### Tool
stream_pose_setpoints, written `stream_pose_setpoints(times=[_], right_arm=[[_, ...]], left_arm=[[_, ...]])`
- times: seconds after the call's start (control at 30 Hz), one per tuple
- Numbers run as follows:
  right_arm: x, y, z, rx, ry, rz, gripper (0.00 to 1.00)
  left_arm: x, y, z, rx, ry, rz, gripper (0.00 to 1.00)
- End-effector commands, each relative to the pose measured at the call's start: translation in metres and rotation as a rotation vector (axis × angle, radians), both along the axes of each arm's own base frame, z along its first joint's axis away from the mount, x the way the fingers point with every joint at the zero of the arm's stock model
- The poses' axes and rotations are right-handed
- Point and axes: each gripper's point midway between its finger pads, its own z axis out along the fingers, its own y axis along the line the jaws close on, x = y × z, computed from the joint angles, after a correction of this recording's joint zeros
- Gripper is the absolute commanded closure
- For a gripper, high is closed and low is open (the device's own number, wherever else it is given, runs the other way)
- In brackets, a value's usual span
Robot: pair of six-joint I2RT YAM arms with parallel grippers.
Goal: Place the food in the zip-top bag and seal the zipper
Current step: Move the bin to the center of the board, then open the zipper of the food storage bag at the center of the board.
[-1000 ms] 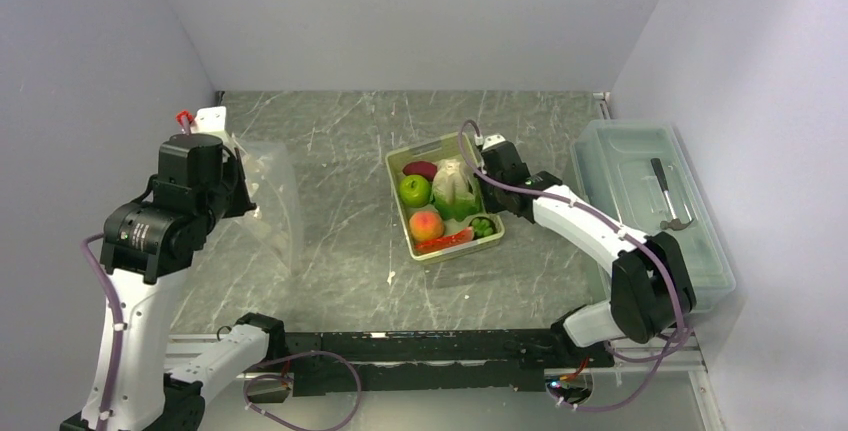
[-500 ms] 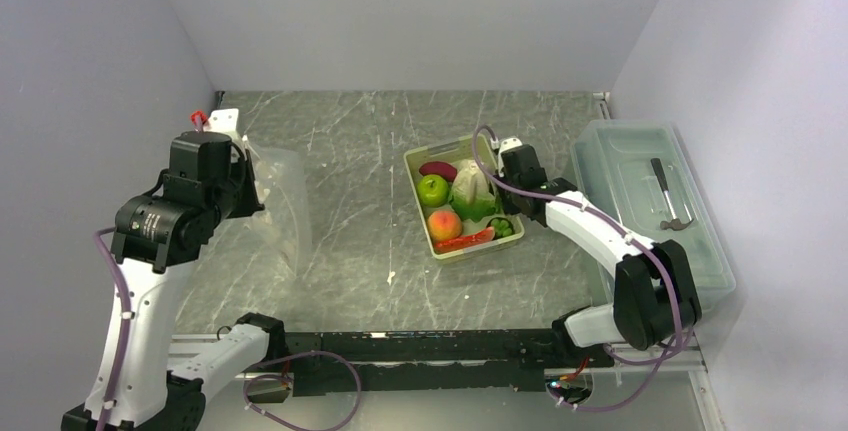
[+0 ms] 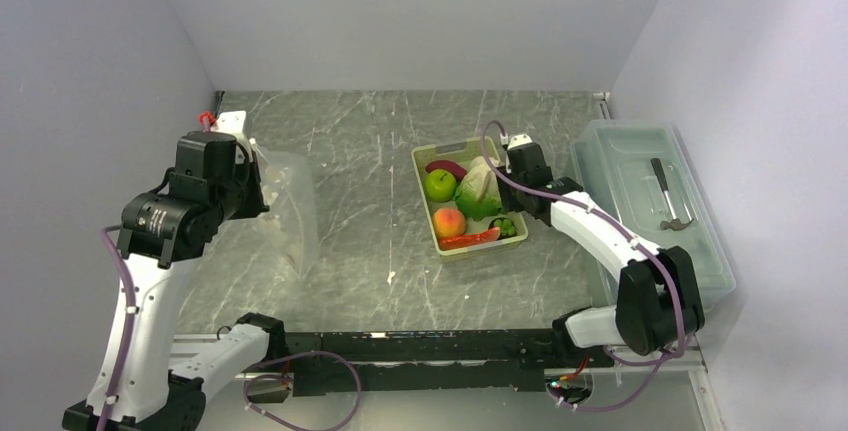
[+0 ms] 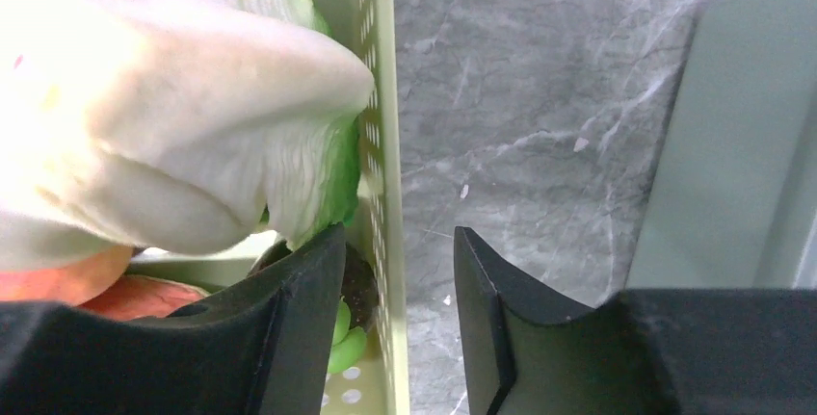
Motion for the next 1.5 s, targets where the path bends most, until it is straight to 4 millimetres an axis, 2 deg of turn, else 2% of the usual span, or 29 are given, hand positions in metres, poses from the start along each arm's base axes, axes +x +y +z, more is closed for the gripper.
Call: stream_pose_setpoints(times=[0.0, 0.17, 0.37, 0.57, 0.63, 0.73, 0.87, 1.03, 1.13, 1.47], right_arm=[[0.014, 0.001, 0.045, 0.059, -0.121, -0.059, 0.48], [0.01, 0.009, 0.072, 0.133, -0.157, -0.05, 0.44], [0.003, 0.035, 0.109, 0.282, -0.211, 0.054, 0.42], [-0.02, 0.084, 0.176, 0.557, -0.325, 0.28, 0.35], [-0.033, 0.102, 0.196, 0.655, -0.338, 0.375, 0.37], [-0.041, 0.117, 0.217, 0.757, -0.332, 0.424, 0.42], [-0.049, 0.138, 0.232, 0.809, -0.313, 0.472, 0.39], [-0.068, 0.187, 0.247, 0.764, -0.282, 0.571, 0.36], [-0.073, 0.208, 0.256, 0.779, -0.276, 0.579, 0.36], [-0.092, 0.276, 0.26, 0.753, -0.232, 0.635, 0.34]], left_arm=[[0.008, -0.006, 0.001, -0.018, -0.013, -0.024, 1.0], [0.01, -0.009, -0.009, -0.019, 0.028, -0.032, 1.0], [0.012, -0.016, -0.014, -0.046, 0.046, -0.044, 1.0], [0.016, -0.028, -0.018, -0.088, 0.079, -0.075, 1.0], [0.017, -0.032, -0.02, -0.107, 0.088, -0.083, 1.0], [0.019, -0.037, -0.023, -0.132, 0.1, -0.091, 1.0], [0.021, -0.044, -0.025, -0.16, 0.114, -0.1, 1.0], [0.024, -0.055, -0.027, -0.205, 0.133, -0.127, 1.0], [0.025, -0.058, -0.029, -0.217, 0.147, -0.136, 1.0], [0.027, -0.059, -0.031, -0.221, 0.154, -0.128, 1.0]])
